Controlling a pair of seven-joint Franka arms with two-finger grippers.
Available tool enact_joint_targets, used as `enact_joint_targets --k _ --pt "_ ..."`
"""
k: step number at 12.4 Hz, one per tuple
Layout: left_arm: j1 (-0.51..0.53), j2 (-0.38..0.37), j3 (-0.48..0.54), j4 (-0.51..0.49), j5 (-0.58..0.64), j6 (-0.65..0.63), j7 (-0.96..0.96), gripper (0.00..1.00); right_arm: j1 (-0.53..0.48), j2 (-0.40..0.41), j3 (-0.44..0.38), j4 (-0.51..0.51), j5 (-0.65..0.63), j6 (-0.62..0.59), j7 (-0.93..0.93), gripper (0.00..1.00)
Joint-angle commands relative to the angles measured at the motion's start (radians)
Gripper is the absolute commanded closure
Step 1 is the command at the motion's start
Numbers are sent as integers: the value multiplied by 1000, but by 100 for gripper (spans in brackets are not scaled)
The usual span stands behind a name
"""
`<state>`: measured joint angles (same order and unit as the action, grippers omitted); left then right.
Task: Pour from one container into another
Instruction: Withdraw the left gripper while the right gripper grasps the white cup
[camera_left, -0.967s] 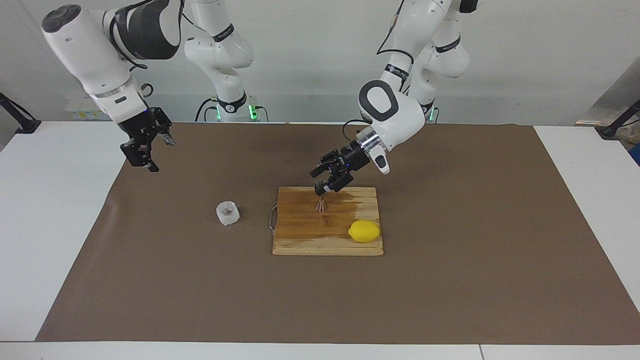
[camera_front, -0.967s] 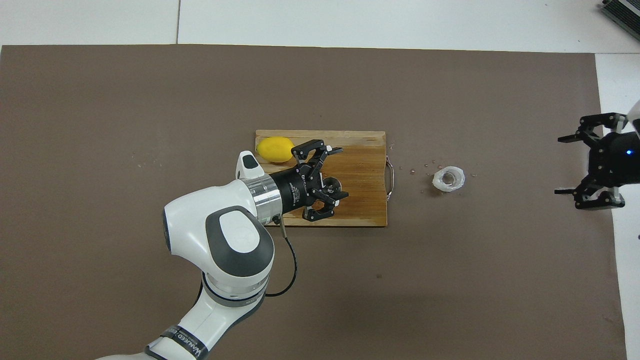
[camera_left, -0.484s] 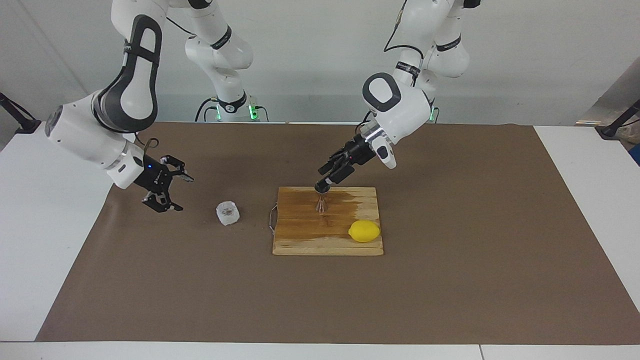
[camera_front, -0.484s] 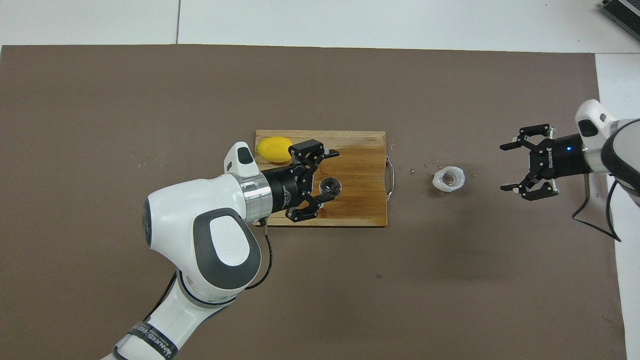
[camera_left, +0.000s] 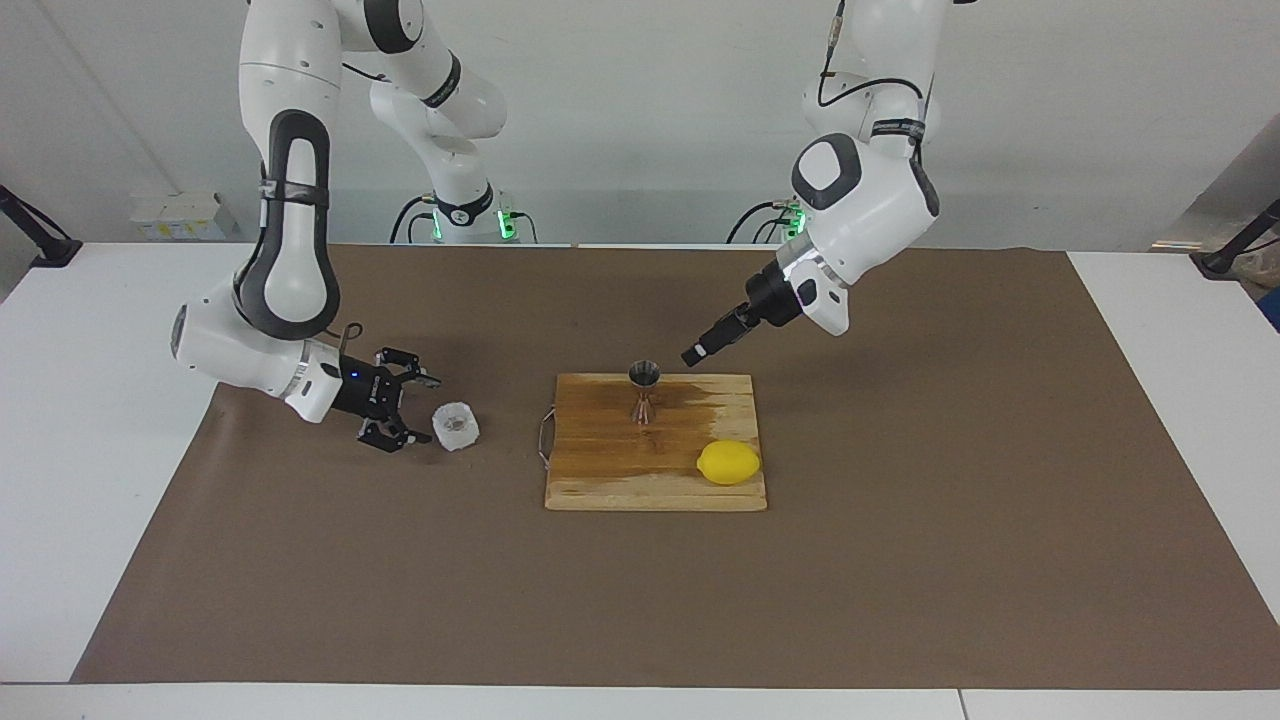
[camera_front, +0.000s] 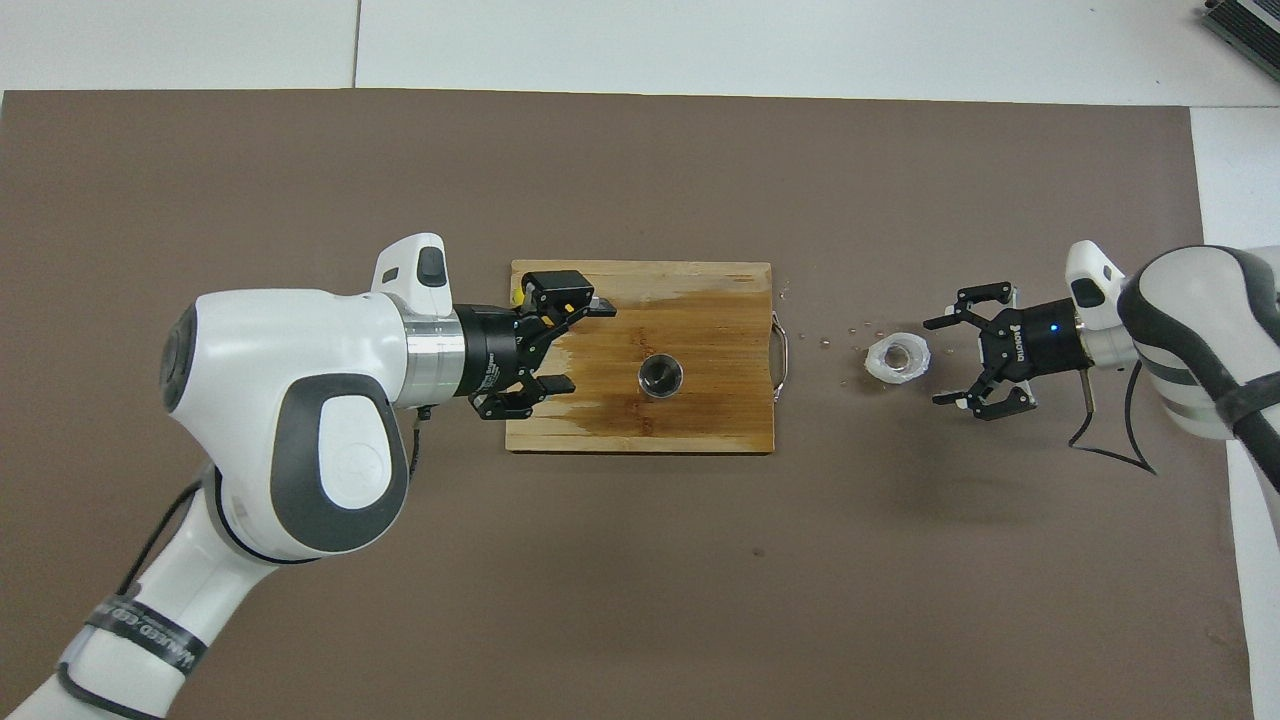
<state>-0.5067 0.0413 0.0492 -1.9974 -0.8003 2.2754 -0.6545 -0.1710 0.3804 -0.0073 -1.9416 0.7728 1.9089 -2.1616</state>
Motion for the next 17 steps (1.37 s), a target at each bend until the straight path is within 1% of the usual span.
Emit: enact_joint_targets --k 1,2,3,4,5,6,7,8,9,10,11,12,14,16,17 --pt "48 -15 -5 95 230 -163 9 0 13 11 6 -20 39 21 -96 0" --pt "51 -27 -5 100 300 -192 22 0 13 20 6 -29 63 59 -145 0" --pt "50 -52 -5 95 366 -212 79 0 16 21 6 -37 65 82 -173 0" --pt "48 -69 -5 86 406 -220 161 0 39 23 6 -37 66 88 -173 0" --pt "50 -80 -5 80 433 -241 243 0 47 23 6 -36 66 90 -170 31" --pt "65 -87 -5 80 484 -272 319 0 48 23 6 -33 66 91 -164 51" --pt "66 -93 -5 75 559 -307 373 0 50 22 6 -27 66 90 -161 64" --pt "97 -116 -3 51 605 -383 390 0 51 22 9 -25 66 91 -147 74" --pt "137 -129 -5 48 640 -448 423 0 59 20 9 -23 65 91 -133 84" --pt "157 -147 -3 45 697 -488 479 0 65 14 9 -22 66 91 -101 85" --pt "212 -168 -5 39 729 -510 542 0 71 6 9 -11 62 90 -45 85" --pt "250 -179 -3 39 734 -511 599 0 94 -12 9 7 53 87 21 85" --pt "322 -198 -3 49 740 -510 651 0 151 -67 9 19 20 88 203 85" --pt "365 -195 -3 100 786 -516 738 0 211 -95 9 62 -45 88 404 85" --pt "405 -187 -3 129 806 -531 790 0 240 -110 9 82 -87 87 498 85"
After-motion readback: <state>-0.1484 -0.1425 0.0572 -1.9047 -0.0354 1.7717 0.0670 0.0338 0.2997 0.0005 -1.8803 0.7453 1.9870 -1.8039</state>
